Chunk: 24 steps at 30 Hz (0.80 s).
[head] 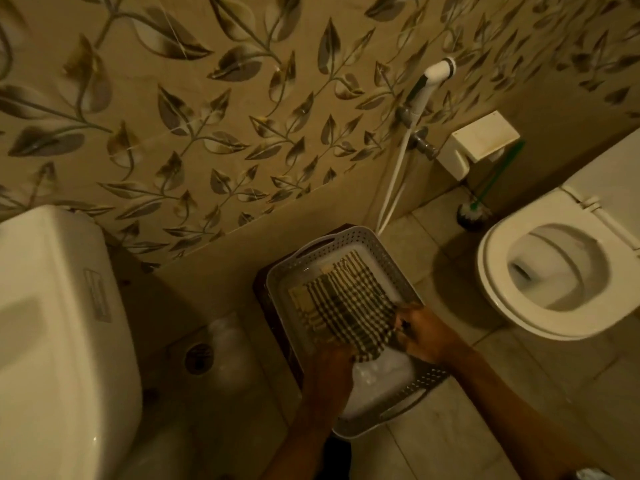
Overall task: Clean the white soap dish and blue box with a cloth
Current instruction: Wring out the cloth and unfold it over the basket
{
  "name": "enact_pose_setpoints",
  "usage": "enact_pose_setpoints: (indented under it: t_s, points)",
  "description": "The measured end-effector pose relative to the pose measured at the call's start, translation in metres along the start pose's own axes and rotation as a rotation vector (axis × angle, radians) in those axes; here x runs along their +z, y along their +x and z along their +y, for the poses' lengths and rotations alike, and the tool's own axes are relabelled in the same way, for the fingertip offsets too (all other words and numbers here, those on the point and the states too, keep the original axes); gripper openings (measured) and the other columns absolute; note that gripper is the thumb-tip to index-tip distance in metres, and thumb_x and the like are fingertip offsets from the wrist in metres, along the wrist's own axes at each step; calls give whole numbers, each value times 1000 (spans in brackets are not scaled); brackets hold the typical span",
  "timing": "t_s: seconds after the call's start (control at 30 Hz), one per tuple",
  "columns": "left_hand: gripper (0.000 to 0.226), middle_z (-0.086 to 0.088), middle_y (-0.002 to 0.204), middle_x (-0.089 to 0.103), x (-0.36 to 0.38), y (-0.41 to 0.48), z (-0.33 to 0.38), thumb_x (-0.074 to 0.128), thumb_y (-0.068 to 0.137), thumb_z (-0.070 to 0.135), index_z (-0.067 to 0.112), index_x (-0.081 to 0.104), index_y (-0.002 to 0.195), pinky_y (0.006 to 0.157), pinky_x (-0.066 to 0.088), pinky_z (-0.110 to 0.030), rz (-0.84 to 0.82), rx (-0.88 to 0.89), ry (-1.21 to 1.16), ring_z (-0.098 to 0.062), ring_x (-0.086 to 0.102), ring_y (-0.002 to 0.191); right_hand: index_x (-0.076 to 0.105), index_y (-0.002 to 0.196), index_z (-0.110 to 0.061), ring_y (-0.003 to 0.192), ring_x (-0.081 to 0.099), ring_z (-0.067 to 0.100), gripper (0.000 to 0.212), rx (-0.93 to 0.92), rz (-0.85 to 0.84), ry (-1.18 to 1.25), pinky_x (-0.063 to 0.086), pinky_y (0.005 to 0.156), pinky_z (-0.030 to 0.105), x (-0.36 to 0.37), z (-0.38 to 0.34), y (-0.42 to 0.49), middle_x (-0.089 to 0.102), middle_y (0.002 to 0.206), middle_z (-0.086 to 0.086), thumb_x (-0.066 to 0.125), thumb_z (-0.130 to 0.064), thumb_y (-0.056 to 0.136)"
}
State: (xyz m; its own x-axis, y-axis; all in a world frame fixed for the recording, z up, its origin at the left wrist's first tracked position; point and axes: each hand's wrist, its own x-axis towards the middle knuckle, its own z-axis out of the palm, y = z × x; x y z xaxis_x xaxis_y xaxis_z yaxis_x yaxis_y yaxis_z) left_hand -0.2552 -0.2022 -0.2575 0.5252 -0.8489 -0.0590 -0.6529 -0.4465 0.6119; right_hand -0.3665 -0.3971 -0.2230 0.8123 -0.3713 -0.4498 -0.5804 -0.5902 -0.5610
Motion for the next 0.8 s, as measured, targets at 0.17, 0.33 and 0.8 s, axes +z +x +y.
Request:
enact_pose_setpoints:
  t_s: [0.17, 0.33, 0.8]
  points:
    - [42, 18, 78, 69, 15, -3, 11, 89, 36, 43, 38, 72, 74, 67, 50, -12, -387, -199, 165, 3, 65, 74, 57, 116, -11, 113, 49, 19, 32, -2, -6, -81, 37, 92, 24, 13, 8, -9, 53, 122, 4, 59, -25, 87]
    - [44, 13, 93, 69, 24, -13, 10, 87, 47, 44, 36, 72, 87, 75, 45, -8, -503, -279, 40, 0, 65, 84, 54, 121, -11, 113, 53, 25, 39, 98, -118, -89, 42, 95, 29, 31, 11, -12, 52, 128, 9, 60, -30, 87]
    - [35, -5, 129, 51, 21, -18, 24, 59, 88, 15, 13, 55, 122, 94, 42, -31, -550, -176, 320, -24, 51, 117, 61, 110, -11, 108, 55, 26, 29, 174, -123, -317, 44, 92, 31, 38, -14, -6, 58, 120, 10, 53, -30, 90]
